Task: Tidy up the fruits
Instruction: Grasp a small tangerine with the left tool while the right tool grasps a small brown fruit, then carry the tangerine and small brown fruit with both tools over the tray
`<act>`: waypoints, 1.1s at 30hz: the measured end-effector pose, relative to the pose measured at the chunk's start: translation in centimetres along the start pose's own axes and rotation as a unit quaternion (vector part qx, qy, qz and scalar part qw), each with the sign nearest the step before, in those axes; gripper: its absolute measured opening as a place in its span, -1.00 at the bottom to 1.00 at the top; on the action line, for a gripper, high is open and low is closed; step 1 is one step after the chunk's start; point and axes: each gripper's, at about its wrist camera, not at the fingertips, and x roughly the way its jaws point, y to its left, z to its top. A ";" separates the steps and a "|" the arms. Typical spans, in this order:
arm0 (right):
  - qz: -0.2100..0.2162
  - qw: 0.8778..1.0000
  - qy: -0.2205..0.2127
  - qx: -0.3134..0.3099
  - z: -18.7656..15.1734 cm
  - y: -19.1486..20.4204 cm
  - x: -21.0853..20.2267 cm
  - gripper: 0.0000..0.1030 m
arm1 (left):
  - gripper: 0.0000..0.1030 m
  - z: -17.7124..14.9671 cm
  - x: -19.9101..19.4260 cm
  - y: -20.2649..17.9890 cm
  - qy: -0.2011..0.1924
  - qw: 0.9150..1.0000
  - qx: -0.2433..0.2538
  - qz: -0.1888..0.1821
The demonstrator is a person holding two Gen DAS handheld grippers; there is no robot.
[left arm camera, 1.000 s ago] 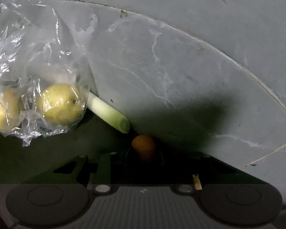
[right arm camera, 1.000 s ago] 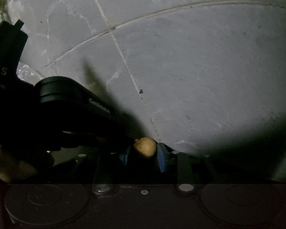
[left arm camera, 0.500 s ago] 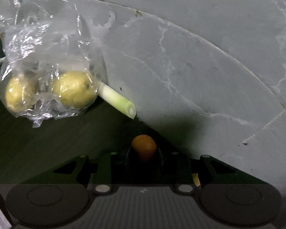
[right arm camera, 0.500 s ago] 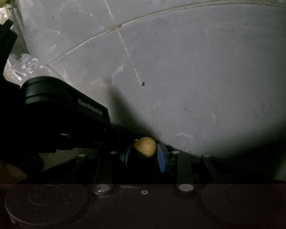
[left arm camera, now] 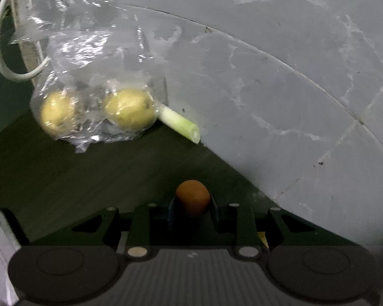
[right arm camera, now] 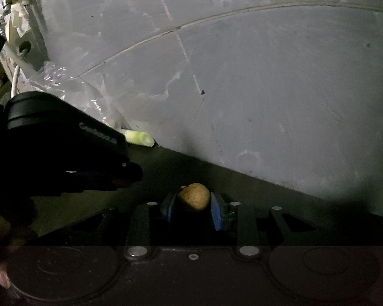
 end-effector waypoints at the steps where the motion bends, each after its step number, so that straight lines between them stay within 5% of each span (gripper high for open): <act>1: 0.002 1.000 0.000 -0.002 -0.1 0.1 -0.3 -0.40 | -0.39 -0.2 -0.3 0.1 -0.001 1.000 -0.001 0.002; 21: 0.057 0.997 0.004 -0.053 -2.9 4.0 -5.0 -0.40 | -0.39 -4.0 -7.3 4.5 -0.017 0.997 -0.060 0.038; 33: 0.101 0.990 0.021 -0.094 -5.0 7.6 -6.2 -0.40 | -0.39 -7.0 -10.6 10.2 -0.025 0.988 -0.125 0.087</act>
